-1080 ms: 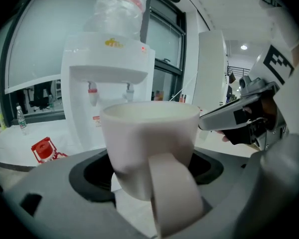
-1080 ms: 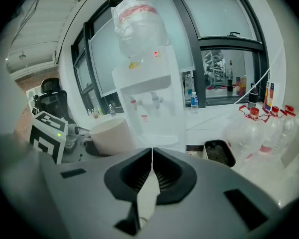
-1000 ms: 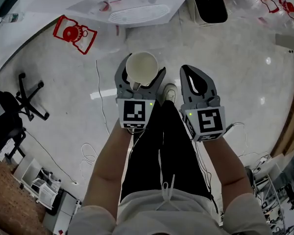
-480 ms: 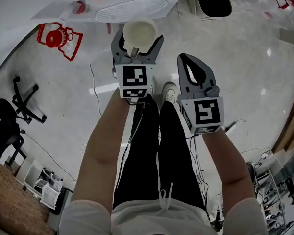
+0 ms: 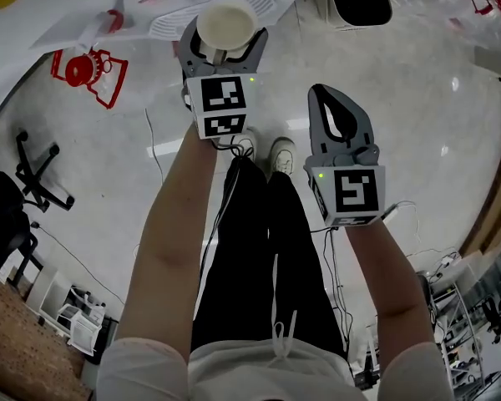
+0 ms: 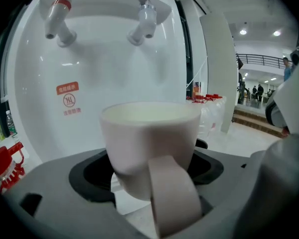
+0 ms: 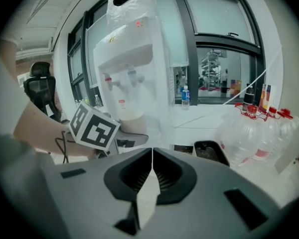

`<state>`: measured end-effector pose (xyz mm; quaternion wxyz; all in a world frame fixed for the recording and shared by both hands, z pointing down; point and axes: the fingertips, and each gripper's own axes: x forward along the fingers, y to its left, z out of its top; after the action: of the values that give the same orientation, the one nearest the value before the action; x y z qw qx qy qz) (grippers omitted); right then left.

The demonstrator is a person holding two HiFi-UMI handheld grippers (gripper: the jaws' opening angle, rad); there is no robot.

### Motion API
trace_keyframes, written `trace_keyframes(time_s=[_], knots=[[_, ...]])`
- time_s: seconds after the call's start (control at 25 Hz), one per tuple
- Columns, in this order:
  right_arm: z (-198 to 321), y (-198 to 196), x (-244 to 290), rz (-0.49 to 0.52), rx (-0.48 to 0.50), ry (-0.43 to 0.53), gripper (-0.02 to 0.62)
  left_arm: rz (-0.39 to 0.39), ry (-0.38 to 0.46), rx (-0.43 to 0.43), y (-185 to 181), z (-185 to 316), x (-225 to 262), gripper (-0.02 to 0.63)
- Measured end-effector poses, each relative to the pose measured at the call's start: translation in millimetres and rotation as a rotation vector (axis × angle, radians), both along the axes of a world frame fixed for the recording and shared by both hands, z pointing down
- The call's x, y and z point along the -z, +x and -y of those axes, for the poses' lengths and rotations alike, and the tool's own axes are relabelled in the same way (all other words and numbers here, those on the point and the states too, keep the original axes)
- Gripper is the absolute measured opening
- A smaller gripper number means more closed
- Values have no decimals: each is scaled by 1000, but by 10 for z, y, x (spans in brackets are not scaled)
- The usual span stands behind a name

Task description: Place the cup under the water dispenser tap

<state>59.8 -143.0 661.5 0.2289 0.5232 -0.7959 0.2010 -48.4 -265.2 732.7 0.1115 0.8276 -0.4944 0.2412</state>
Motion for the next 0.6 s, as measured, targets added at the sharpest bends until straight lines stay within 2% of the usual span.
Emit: trace_keyframes(time_s=[0.2, 0.6], knots=[[146, -41, 61, 19, -14, 15, 29, -23, 21, 17, 12, 32, -6, 436], [155, -76, 5, 28, -18, -16, 29, -21, 31, -16, 49, 149, 3, 436]])
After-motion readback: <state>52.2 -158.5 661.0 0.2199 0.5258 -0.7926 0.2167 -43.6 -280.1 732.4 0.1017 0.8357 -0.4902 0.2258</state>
